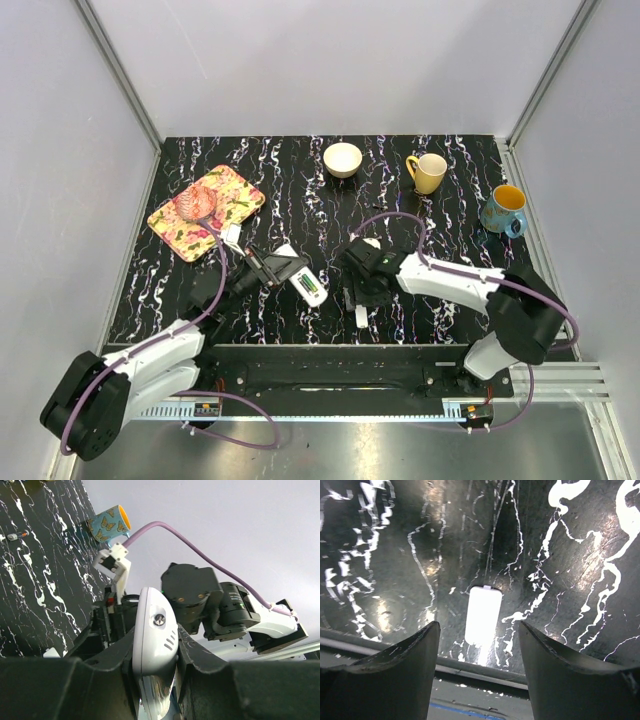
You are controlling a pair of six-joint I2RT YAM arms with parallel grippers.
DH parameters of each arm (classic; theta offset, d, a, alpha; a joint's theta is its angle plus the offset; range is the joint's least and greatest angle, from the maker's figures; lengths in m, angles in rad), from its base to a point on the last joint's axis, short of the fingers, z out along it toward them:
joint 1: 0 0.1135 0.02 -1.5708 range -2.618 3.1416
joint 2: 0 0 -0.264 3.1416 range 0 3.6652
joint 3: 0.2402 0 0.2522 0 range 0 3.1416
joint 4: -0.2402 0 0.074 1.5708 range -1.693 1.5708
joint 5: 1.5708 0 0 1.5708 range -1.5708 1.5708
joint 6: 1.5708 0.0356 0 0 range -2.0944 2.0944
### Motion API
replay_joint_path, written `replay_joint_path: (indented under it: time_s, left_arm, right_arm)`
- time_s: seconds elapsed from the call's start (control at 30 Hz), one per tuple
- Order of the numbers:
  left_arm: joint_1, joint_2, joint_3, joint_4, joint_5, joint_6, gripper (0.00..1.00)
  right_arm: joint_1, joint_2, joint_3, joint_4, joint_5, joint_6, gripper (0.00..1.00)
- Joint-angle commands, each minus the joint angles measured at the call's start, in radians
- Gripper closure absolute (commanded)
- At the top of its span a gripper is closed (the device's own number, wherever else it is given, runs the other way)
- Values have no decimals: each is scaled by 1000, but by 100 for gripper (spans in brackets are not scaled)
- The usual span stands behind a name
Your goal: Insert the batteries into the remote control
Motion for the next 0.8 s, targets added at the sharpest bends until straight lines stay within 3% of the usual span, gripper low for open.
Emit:
replay_joint_path:
  time_s: [0.0,0.77]
  left_arm:
    - [3,-26,-13,27,-12,15,100]
    - [3,-43,-25,12,6,12,100]
  right_arm:
    - [15,51,21,-2,65,7,31]
    - [46,126,-88,79,0,64,47]
